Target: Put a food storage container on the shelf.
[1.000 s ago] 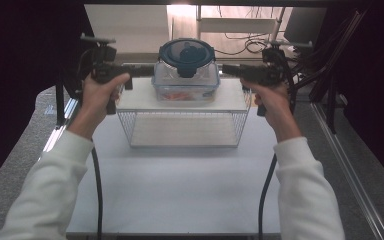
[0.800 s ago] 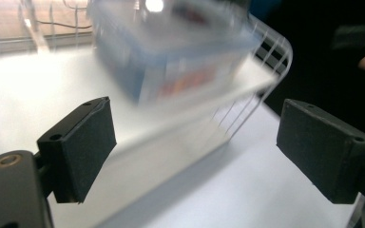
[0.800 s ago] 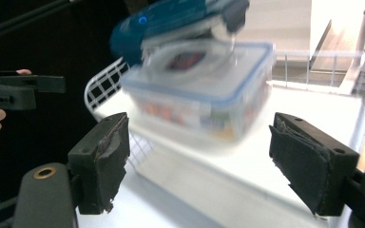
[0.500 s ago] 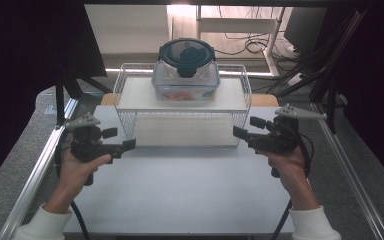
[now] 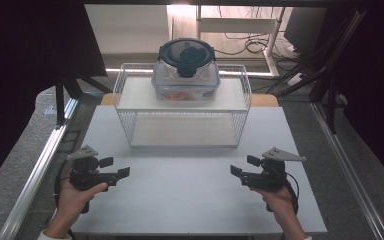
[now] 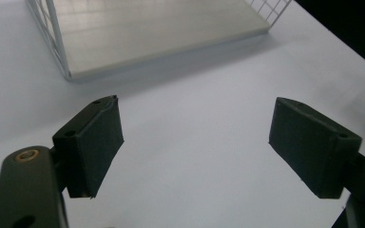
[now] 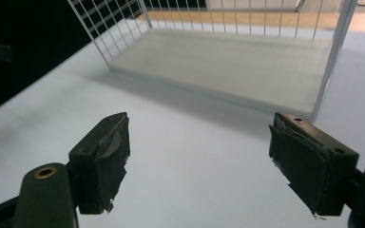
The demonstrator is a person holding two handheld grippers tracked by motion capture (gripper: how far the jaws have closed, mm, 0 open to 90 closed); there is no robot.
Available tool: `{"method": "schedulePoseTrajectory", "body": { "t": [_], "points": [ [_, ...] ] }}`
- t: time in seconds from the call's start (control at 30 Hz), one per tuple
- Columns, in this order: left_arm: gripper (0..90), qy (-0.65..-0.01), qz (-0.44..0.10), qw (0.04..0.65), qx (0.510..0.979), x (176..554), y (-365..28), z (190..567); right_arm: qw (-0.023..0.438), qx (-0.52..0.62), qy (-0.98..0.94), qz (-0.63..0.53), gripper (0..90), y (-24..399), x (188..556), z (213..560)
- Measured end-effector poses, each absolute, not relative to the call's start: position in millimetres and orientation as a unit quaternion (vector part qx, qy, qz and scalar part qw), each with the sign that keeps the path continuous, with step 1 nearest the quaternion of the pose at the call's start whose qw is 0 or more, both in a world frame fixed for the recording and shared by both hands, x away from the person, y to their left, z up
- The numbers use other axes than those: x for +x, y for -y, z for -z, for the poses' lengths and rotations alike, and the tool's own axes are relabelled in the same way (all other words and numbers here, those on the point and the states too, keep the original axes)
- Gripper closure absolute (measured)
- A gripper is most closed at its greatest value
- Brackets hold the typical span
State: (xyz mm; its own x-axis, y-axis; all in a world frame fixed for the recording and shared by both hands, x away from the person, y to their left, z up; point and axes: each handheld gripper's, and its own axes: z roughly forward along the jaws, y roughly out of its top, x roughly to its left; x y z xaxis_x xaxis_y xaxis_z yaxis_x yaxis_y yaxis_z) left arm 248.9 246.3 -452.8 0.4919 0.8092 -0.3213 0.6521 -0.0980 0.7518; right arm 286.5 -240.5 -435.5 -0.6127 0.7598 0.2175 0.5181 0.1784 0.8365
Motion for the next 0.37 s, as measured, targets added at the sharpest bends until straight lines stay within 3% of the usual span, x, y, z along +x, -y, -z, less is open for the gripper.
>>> {"method": "schedulePoseTrajectory", "body": {
  "t": [0.37],
  "points": [
    [17.7, -0.500, -0.090, 0.447, 0.736, 250.8, -243.6, 457.3, 0.131, 0.410, -0.766, -0.478, 19.8, 241.6, 286.0, 438.2]
  ]
}}
